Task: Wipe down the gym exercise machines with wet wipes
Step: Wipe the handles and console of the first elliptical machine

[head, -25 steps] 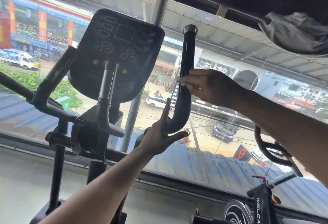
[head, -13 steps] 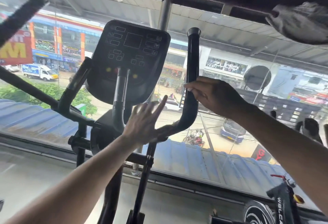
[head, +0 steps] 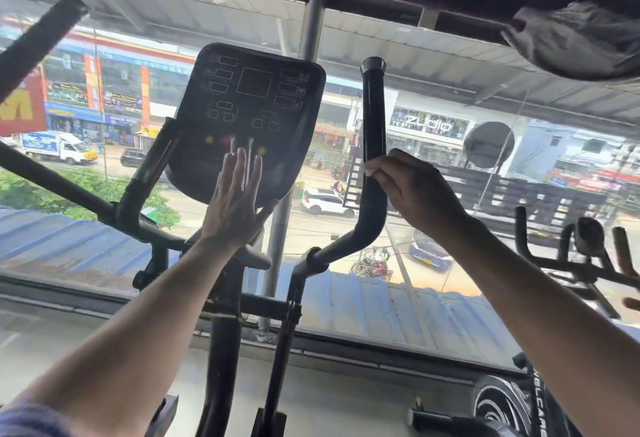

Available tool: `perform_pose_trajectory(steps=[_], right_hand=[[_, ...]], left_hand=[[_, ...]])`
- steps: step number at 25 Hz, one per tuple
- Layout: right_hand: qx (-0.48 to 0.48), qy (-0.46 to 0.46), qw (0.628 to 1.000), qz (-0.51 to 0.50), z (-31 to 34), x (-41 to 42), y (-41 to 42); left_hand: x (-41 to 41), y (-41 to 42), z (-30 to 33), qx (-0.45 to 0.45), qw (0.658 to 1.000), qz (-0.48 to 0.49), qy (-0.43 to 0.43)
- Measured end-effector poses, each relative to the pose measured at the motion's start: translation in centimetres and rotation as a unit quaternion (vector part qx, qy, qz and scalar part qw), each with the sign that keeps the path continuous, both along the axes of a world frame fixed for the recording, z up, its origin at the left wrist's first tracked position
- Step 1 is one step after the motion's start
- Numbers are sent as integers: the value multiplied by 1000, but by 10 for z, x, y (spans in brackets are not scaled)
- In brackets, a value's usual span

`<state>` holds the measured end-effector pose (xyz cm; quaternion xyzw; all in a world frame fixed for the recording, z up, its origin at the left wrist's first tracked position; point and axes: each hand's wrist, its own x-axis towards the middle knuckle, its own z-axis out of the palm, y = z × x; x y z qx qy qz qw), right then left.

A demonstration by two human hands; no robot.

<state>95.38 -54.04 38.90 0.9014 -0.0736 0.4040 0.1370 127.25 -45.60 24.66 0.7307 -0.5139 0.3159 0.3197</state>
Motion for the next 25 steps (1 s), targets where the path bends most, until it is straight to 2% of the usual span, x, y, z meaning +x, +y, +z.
perform_pose_trajectory(steps=[6,9,11,15,19,21,25], right_hand=[[-66,117,991,-16,-25,-30,16],[-29,36,999,-25,3,-14,1],[-4,0,1000,-28,-3,3,4],[-6,15,999,-41,-45,-10,32],[-25,-50,996,-65,-8,-4,11],[-17,-52,996,-64,-11,6,10],[36,-30,998,-31,-47,-14,24]], left_hand=[[1,-2,-7,-14,1000,5,20],[2,-7,-9,-32,999,-1,22],[3,-5,-7,-44,999,-11,13],[3,-5,-8,-39,998,-24,38],[5,-6,-8,-23,999,-13,20],[4,-4,-8,-22,1000,-14,16],[5,-3,-8,-69,993,-82,58]])
